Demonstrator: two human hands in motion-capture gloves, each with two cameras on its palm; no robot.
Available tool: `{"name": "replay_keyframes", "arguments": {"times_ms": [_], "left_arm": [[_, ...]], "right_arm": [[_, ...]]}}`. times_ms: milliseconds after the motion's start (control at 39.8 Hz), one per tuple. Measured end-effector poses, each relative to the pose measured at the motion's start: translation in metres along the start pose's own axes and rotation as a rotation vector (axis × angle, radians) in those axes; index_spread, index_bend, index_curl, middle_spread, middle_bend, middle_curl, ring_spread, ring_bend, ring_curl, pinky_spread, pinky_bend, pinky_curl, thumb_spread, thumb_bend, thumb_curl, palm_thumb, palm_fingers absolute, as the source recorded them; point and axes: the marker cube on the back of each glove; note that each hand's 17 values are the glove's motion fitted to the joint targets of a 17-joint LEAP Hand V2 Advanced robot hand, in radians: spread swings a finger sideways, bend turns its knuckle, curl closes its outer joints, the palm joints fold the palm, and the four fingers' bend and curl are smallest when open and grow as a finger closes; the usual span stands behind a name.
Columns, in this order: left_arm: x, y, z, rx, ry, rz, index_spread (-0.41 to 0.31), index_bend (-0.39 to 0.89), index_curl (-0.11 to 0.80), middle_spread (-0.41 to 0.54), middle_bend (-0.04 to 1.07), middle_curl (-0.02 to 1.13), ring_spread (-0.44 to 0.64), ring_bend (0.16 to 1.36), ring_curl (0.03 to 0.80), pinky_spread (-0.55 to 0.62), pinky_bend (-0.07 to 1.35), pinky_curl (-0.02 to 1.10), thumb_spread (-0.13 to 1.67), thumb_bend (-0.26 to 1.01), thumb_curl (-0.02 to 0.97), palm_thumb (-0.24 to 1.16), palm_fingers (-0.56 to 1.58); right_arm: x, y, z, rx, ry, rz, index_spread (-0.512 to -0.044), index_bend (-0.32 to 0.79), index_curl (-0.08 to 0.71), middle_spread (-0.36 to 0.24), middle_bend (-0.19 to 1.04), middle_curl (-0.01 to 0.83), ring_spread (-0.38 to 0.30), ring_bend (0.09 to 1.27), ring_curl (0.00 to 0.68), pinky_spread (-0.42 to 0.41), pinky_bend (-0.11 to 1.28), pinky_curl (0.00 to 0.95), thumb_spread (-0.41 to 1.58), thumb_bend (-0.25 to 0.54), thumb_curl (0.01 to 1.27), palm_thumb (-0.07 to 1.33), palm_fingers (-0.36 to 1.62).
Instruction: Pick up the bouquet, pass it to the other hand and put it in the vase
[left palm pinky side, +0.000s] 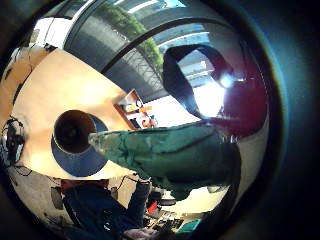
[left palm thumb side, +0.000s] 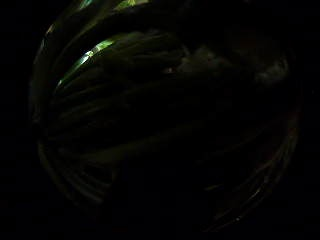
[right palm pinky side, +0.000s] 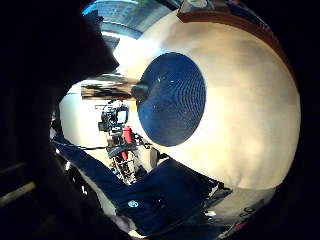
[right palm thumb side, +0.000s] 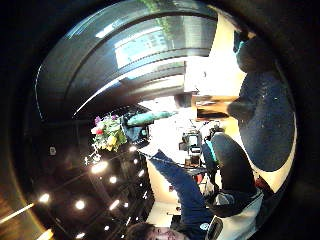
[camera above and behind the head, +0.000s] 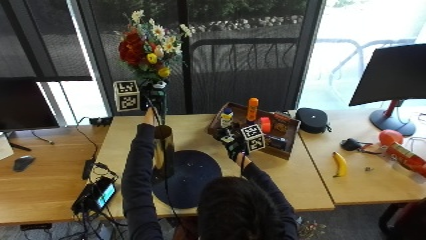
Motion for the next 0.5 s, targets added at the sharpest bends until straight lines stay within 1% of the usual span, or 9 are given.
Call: {"name": "replay_keyframes", "arguments": {"times_ms": [100,151,176,201,226,251,276,351,502], "left_arm": [[-0.037,-0.003,-0.004,-0.086,-0.044,-0.011,-0.258,0.2,0.597,-0.288,0.49,0.57,-0.32,0.39,0.439,-0.25,0.19,0.43,0.47,-0.05,0.678,0.95,1.18],[-0.072,-0.002,-0.009,-0.178,-0.103,-0.033,-0.256,0.18,0.595,-0.29,0.5,0.57,-0.31,0.39,0.44,-0.21,0.13,0.42,0.62,-0.09,0.624,0.84,1.07],[-0.094,-0.001,-0.012,-0.229,-0.146,-0.057,-0.242,0.17,0.593,-0.281,0.49,0.57,-0.29,0.37,0.436,-0.15,0.08,0.4,0.65,-0.11,0.603,0.78,0.92],[-0.122,0.002,-0.017,-0.283,-0.199,-0.091,-0.179,0.07,0.569,-0.21,0.36,0.54,-0.16,0.29,0.429,0.01,0.12,0.41,0.67,-0.14,0.575,0.7,0.41],[-0.154,0.006,-0.023,-0.339,-0.259,-0.133,-0.151,0.09,0.587,-0.169,0.38,0.61,-0.1,0.33,0.507,0.07,0.18,0.47,0.68,-0.13,0.559,0.66,0.28],[-0.187,0.013,-0.031,-0.391,-0.316,-0.175,-0.09,0.02,0.555,-0.057,0.22,0.59,0.0,0.36,0.527,0.14,0.28,0.5,0.7,-0.13,0.543,0.62,-0.01],[-0.216,0.021,-0.039,-0.43,-0.36,-0.209,-0.074,0.07,0.561,-0.046,0.26,0.62,0.04,0.37,0.537,0.18,0.28,0.5,0.71,-0.11,0.532,0.61,0.02],[-0.271,0.052,-0.062,-0.461,-0.399,-0.241,0.014,0.02,0.468,0.122,0.1,0.48,0.19,0.38,0.445,0.3,0.33,0.44,0.75,-0.07,0.504,0.58,-0.07],[-0.287,0.079,-0.089,-0.42,-0.432,-0.21,0.098,0.05,0.373,0.282,0.13,0.37,0.37,0.44,0.377,0.44,0.39,0.39,0.8,-0.04,0.467,0.58,-0.09]], "right_arm": [[0.011,-0.015,0.001,0.054,0.03,-0.091,-0.296,0.17,0.399,-0.15,0.17,0.382,-0.173,0.23,0.4,0.096,0.19,0.35,0.95,-0.022,0.44,0.9,0.75],[0.01,-0.01,0.002,-0.01,-0.026,-0.127,-0.295,0.17,0.399,-0.149,0.18,0.382,-0.173,0.23,0.399,0.096,0.18,0.348,0.95,-0.022,0.44,0.9,0.76],[0.009,-0.006,0.003,-0.051,-0.059,-0.121,-0.294,0.17,0.399,-0.149,0.18,0.382,-0.172,0.22,0.399,0.096,0.18,0.345,0.95,-0.022,0.44,0.9,0.76],[0.009,-0.001,0.003,-0.091,-0.09,-0.105,-0.294,0.17,0.399,-0.149,0.18,0.382,-0.172,0.22,0.398,0.096,0.18,0.344,0.95,-0.023,0.44,0.9,0.76],[0.01,0.003,0.004,-0.123,-0.116,-0.091,-0.293,0.17,0.399,-0.149,0.18,0.383,-0.173,0.22,0.398,0.099,0.18,0.343,0.95,-0.023,0.43,0.9,0.76],[0.014,0.005,0.005,-0.147,-0.134,-0.084,-0.293,0.17,0.399,-0.149,0.18,0.383,-0.173,0.22,0.398,0.099,0.18,0.343,0.96,-0.023,0.43,0.9,0.76],[0.019,0.006,0.005,-0.158,-0.141,-0.08,-0.293,0.17,0.399,-0.149,0.18,0.383,-0.173,0.22,0.398,0.1,0.18,0.342,0.96,-0.023,0.43,0.9,0.76],[0.042,0.004,0.007,-0.138,-0.12,-0.033,-0.294,0.18,0.402,-0.145,0.18,0.383,-0.168,0.22,0.396,0.106,0.18,0.336,0.96,-0.02,0.43,0.91,0.76],[0.071,0.003,0.005,-0.112,-0.095,-0.123,-0.29,0.18,0.404,-0.143,0.18,0.383,-0.166,0.21,0.394,0.109,0.17,0.329,0.96,-0.018,0.44,0.92,0.76]]}}
